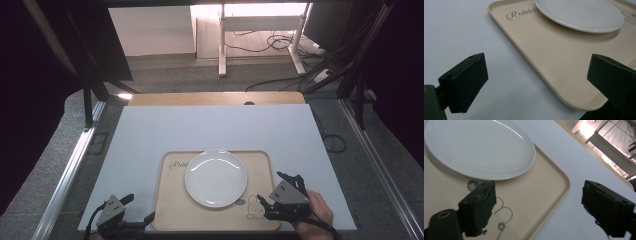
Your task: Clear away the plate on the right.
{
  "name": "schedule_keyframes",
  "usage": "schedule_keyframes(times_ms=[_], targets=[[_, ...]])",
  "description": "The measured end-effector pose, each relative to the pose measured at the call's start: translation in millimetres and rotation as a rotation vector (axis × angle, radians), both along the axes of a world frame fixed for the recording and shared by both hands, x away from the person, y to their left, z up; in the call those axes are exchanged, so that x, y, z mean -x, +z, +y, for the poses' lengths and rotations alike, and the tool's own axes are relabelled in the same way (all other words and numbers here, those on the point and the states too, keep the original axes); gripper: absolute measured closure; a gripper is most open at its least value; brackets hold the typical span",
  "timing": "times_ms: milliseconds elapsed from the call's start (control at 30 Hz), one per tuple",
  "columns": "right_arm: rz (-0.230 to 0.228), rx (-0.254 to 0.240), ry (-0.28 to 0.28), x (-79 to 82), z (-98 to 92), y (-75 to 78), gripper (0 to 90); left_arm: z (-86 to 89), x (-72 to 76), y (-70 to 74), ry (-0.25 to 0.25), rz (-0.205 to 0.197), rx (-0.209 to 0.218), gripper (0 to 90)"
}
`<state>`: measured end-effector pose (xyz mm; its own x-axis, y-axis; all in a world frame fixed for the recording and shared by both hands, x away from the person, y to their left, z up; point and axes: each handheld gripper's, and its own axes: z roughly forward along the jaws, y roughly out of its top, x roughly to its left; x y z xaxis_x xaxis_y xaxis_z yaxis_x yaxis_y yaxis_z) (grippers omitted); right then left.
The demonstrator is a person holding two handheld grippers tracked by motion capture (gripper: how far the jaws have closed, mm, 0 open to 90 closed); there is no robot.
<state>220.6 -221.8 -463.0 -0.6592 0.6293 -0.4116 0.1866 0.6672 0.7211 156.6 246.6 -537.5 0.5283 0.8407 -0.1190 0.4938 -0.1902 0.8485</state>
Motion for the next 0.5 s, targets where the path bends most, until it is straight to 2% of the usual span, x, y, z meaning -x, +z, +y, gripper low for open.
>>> schedule_keyframes(times_ms=[67,100,267,300,333,367,433,500], targets=[[0.019,-0.053,-0.018,1.1,-10.7,-2.1,7.8,0.0,-0.1,-0.1,-0.001,0.000,0.000,2.8],[0.019,-0.053,-0.018,1.1,-10.7,-2.1,7.8,0.0,-0.1,-0.1,-0.001,0.000,0.000,2.8],[0.060,-0.160,-0.068,5.2,-33.3,-11.7,6.2,0.0,0.2,0.0,-0.002,-0.001,-0.001,2.8],[0.060,-0.160,-0.068,5.2,-33.3,-11.7,6.2,0.0,0.2,0.0,-0.002,-0.001,-0.001,2.8],[0.085,-0.183,-0.083,6.2,-38.6,-17.8,6.1,0.1,0.2,0.0,-0.003,-0.001,-0.001,2.8],[0.085,-0.183,-0.083,6.2,-38.6,-17.8,6.1,0.1,0.2,0.0,-0.003,-0.001,-0.001,2.8],[0.121,-0.187,-0.095,5.4,-42.2,-26.3,6.1,0.0,0.1,0.2,-0.004,-0.002,0.001,2.8],[0.132,-0.179,-0.108,3.7,-41.3,-29.4,6.1,-0.6,-0.6,0.2,-0.004,-0.001,-0.001,2.8]])
